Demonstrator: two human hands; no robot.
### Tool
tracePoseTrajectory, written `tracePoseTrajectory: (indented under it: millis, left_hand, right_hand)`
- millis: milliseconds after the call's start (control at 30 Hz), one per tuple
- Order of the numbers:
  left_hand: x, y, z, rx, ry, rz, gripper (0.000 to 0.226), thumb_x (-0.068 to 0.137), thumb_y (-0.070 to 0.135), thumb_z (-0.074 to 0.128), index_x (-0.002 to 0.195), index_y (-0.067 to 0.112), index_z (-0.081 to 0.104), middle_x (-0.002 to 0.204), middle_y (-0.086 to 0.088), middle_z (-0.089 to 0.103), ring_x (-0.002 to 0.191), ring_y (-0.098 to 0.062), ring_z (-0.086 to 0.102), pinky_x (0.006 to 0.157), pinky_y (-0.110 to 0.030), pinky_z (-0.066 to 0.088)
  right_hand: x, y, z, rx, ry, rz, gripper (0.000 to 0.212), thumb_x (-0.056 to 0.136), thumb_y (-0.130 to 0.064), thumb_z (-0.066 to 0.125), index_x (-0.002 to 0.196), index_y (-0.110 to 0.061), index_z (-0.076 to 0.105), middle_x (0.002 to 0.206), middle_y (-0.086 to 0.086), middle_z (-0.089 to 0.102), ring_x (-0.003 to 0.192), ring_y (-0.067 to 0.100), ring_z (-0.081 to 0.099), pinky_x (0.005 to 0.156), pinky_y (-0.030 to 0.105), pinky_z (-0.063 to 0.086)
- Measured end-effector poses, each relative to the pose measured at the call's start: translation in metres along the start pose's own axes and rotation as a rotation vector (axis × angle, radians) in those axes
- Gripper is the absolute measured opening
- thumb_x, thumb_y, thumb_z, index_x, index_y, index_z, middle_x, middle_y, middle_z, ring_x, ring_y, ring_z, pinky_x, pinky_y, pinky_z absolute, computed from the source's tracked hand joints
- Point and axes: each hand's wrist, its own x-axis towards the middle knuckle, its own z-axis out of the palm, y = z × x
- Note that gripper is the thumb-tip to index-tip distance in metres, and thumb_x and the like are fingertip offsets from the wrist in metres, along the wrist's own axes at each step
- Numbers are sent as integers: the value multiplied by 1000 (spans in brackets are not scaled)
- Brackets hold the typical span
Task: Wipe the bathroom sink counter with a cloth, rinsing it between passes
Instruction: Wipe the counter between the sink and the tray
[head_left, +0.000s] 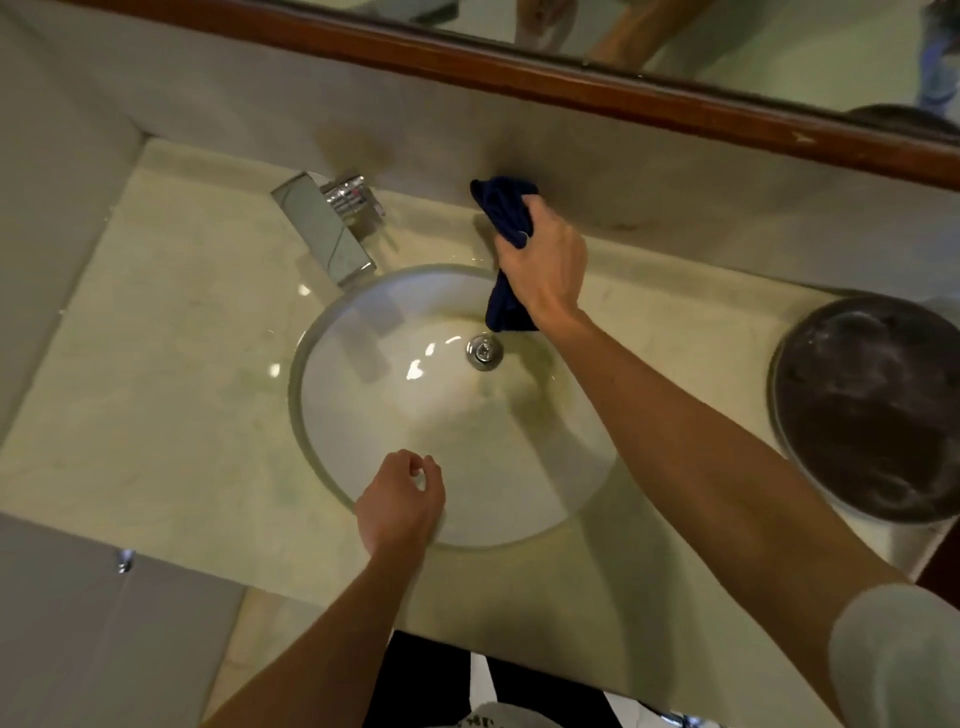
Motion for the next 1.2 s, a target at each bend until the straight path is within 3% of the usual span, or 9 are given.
tracePoseTrajectory:
  millis: [133,233,333,433,600,733,900,1033,1200]
  left_hand:
    - [0,1,1,4,15,29,24,98,44,54,94,25,68,91,12,70,73,-13,64,69,-28,52]
    - [0,1,1,7,23,28,25,97,46,54,93,26,67,90,12,71,73,-14,66,68,-27,51]
    - [0,1,2,1,31,22,25,97,47,54,93,26,68,88,11,71,72,-14,66,68,-27,51]
    - [1,-2,3,4,29,29,25,97,47,53,92,27,67,87,12,71,70,-13,65,70,-29,55]
    - [1,-3,3,7,26,43,29,100,45,52,93,23,69,88,10,70,71,-13,61,71,-28,47]
    - [1,-2,2,-9,10,51,32,100,47,50,90,23,69,87,12,68,73,-13,61,73,-29,49]
    - [-2,-1,-2,-22,17,57,34,100,48,50,79,23,63,75,10,62,68,-18,59,70,-31,48]
    - [-4,-2,-2,-23,6,68,41,99,46,44,69,20,55,63,5,57,59,-20,57,61,-32,46]
    - [-4,-4,-1,-24,22,93,44,99,44,42,65,19,52,58,3,54,54,-19,54,61,-35,52]
  right_hand:
    - [18,22,-3,-273,44,-598,40,79,-13,73,119,-13,68,96,6,66,77,27,62,55,37,49]
    - [40,38,-10,-461,116,-1027,22,93,-13,69,114,-15,69,97,9,64,78,27,58,62,36,42]
    - [54,62,-11,-562,-77,-1233,22,98,-11,58,118,-15,66,110,13,66,90,32,62,77,41,46]
    - [48,82,-13,-612,-364,-1003,45,87,-16,68,130,-14,57,121,16,59,103,36,57,86,45,44]
    - [24,110,-49,-601,-408,-582,61,77,-14,70,136,-14,54,121,17,55,105,38,51,85,46,41]
    - [-13,152,-95,-587,-327,-347,66,71,-6,73,134,-14,54,118,21,56,100,43,53,79,52,49]
    - [-106,127,-94,-570,-380,-233,56,76,-12,72,131,-20,59,118,11,57,97,37,58,61,39,46]
    - [-147,82,-71,-241,-519,-219,39,90,-19,66,128,-22,60,115,2,58,95,30,63,68,40,51]
    - [-125,77,-98,27,-362,-142,31,96,-30,67,123,-18,62,109,1,60,94,22,61,76,36,48]
